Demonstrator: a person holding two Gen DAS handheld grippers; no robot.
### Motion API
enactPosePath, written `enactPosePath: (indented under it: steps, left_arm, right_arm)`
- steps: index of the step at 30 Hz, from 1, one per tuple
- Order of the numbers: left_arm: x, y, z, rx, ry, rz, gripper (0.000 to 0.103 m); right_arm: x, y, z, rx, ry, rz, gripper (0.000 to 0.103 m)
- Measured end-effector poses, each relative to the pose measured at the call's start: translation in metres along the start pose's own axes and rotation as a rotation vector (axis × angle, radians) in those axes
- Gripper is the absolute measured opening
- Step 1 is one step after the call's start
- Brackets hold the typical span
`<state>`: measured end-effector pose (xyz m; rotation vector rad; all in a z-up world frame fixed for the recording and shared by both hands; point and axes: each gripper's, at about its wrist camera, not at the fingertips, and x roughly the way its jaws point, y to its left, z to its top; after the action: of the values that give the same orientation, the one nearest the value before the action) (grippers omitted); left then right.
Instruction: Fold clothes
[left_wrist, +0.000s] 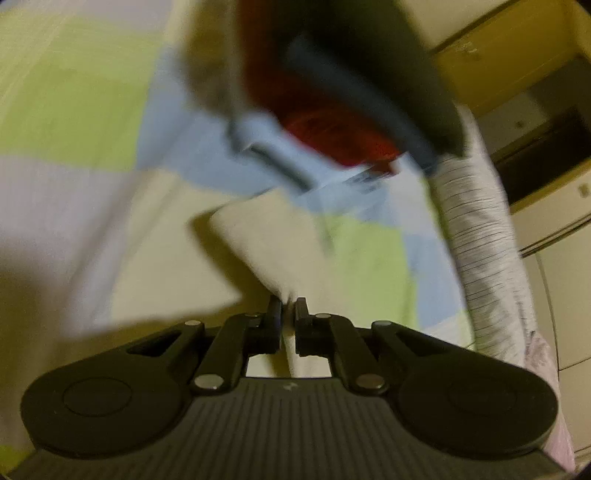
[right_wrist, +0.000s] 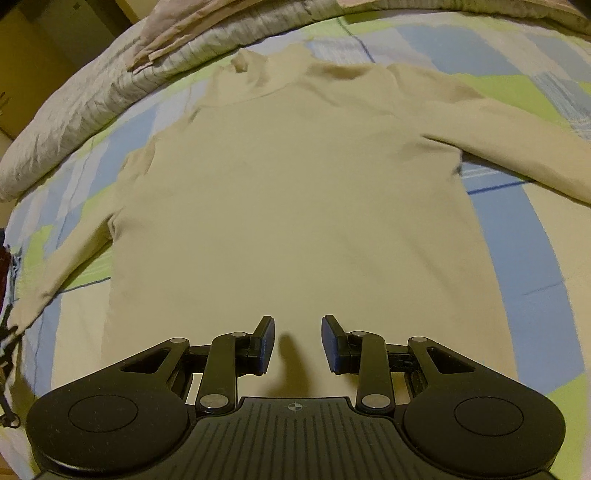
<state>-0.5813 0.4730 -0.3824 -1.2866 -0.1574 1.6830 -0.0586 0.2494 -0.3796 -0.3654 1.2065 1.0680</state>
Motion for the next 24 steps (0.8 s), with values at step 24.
enactPosePath:
  steps: [24]
  left_arm:
    - [-0.068, -0.157, -0.325, 0.914, 0.701, -0.532, 0.03]
  right_arm:
    - [-0.032, -0.104, 0.025, 0.486, -0.175, 0.196, 0.032]
